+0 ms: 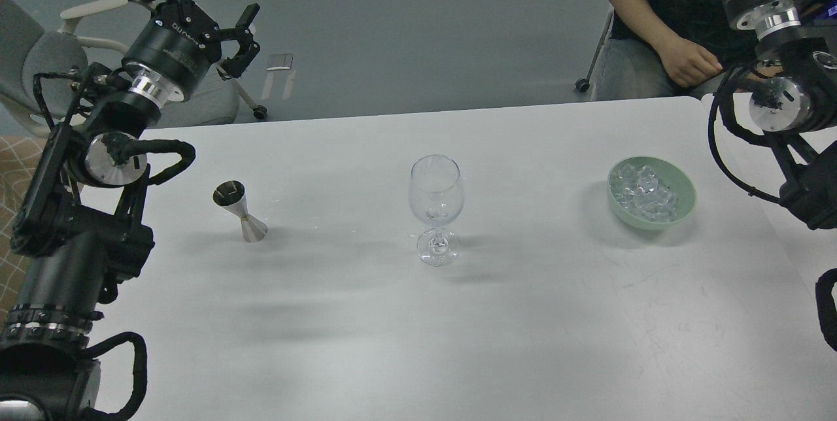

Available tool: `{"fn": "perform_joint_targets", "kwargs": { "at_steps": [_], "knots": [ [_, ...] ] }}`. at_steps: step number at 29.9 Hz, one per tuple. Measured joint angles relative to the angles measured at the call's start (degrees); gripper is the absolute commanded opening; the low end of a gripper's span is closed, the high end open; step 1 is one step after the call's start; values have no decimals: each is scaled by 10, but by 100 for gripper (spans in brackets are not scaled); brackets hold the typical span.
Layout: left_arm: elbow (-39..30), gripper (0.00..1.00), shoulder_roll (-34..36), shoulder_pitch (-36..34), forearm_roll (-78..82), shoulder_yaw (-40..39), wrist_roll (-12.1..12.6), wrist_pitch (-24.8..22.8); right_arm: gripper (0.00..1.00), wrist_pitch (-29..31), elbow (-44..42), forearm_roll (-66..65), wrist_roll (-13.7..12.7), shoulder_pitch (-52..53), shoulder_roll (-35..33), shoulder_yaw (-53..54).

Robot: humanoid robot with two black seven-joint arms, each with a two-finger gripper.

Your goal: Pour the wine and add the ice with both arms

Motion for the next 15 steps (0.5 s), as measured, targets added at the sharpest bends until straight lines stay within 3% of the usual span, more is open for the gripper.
{"fn": "perform_joint_targets", "kwargs": {
  "at_steps": [15],
  "knots": [
    [1, 98, 23, -6, -1, -1, -2, 4, 100, -1, 3, 0, 0, -1, -2, 1]
  ]
}}
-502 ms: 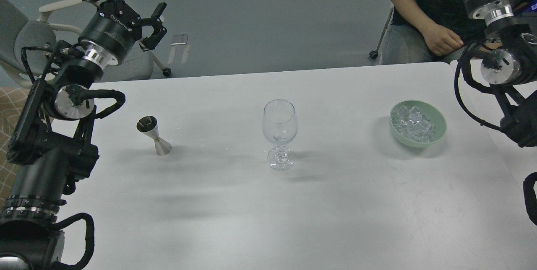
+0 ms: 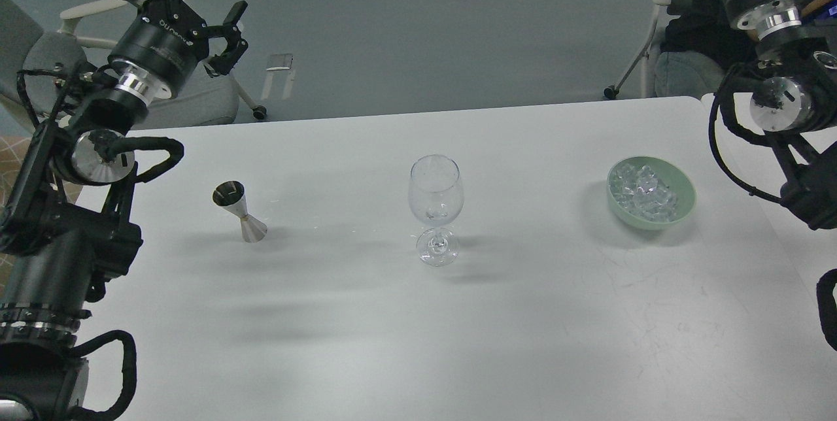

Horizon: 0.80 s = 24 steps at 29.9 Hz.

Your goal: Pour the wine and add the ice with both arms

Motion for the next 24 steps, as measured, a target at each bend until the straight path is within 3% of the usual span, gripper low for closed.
{"fn": "perform_joint_targets", "kwargs": {
  "at_steps": [14, 24],
  "knots": [
    [28, 98, 8, 2, -46, -9, -17, -2, 100, -9, -2, 0, -1, -15, 3, -7],
    [37, 98, 17, -4, -81, 18, -5, -3, 100, -20, -5, 1, -6, -14, 3, -8]
  ]
}}
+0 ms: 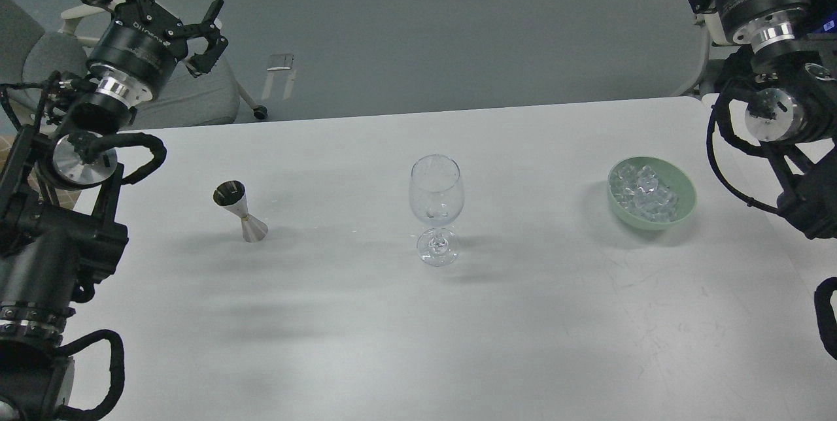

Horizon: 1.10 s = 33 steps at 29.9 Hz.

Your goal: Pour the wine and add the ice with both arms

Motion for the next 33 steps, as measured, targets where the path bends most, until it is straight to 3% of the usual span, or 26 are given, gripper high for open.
{"fn": "perform_joint_targets", "kwargs": {
  "at_steps": [21, 24, 29, 33],
  "knots": [
    [11, 98, -8, -22, -6, 21, 44, 57, 100, -2, -10, 2, -5, -3, -3, -1],
    [8, 98, -8, -22, -6, 21, 47, 53, 100, -6, -9, 2, -5, -3, -2, -1],
    [4, 98, -12, -21, -11, 20, 74, 44, 100, -13, -10, 5, -5, -3, -2, 0],
    [3, 98, -19, -22, -12, 18, 76, 44, 100, -14, -11, 7, -5, -2, -4, 0]
  ]
}}
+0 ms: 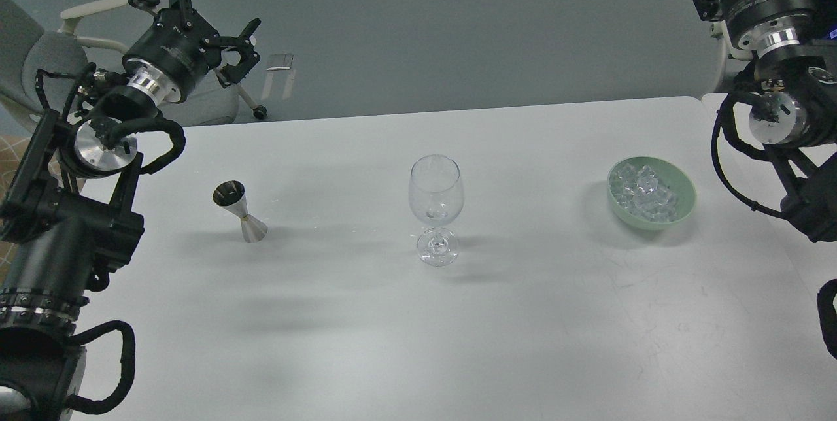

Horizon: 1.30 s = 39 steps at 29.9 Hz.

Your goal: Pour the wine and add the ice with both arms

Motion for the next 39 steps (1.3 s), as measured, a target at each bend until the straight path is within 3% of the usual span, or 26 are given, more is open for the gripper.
{"fn": "perform_joint_targets", "kwargs": {
  "at_steps": [11, 28, 31, 36, 39],
  "knots": [
    [-4, 98, -9, -1, 0, 2, -11, 3, 100, 0, 0, 2, 0, -1, -2, -1],
    [-52, 97, 1, 10, 1, 4, -6, 4, 100, 1, 5, 2, 1, -2, -2, -1],
    [-58, 97, 2, 11, 0, 2, 6, 6, 100, 1, 5, 2, 1, -3, -2, -1],
    [-86, 97, 2, 24, -7, -10, 51, 21, 100, 1, 5, 2, 1, -4, -2, -1],
    [-105, 97, 6, 33, -26, -17, 66, 32, 100, 1, 5, 2, 1, -5, -2, -1]
  ]
}}
